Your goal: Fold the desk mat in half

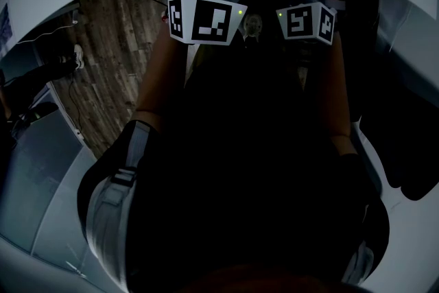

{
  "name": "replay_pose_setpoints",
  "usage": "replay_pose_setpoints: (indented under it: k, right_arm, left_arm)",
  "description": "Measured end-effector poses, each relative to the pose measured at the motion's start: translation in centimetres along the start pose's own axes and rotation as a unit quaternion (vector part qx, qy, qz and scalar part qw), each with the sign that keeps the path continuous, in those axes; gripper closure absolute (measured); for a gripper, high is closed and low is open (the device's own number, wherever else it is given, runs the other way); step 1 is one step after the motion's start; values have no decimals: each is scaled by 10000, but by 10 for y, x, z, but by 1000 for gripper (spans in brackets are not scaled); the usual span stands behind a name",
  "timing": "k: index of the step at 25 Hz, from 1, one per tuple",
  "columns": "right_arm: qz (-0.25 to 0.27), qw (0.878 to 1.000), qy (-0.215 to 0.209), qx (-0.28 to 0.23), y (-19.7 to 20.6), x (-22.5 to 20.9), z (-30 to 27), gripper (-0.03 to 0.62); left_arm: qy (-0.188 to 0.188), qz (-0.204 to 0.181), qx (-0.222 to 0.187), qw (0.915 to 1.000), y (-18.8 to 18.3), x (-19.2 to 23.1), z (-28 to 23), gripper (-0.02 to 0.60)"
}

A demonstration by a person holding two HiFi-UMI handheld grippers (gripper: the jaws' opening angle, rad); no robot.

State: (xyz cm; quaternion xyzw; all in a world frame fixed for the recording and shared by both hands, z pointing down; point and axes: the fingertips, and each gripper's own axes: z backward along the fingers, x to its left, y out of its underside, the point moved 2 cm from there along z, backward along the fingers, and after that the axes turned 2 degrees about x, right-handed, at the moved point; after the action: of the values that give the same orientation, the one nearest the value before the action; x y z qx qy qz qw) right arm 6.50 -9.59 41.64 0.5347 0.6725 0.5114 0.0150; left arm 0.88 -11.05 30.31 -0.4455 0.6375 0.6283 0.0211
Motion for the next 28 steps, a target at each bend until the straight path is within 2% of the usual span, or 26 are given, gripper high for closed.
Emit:
replay_pose_setpoints:
  k: [9, 28]
  right_arm:
    - [121, 9989, -308, 338, 18, 24, -13, 465]
    - [952, 9870, -835, 986, 64, 56, -48, 437]
  left_arm:
    - [79, 101, 51, 9999, 11, -4, 0, 569]
    - [113, 335, 184, 9992, 34, -6, 2, 569]
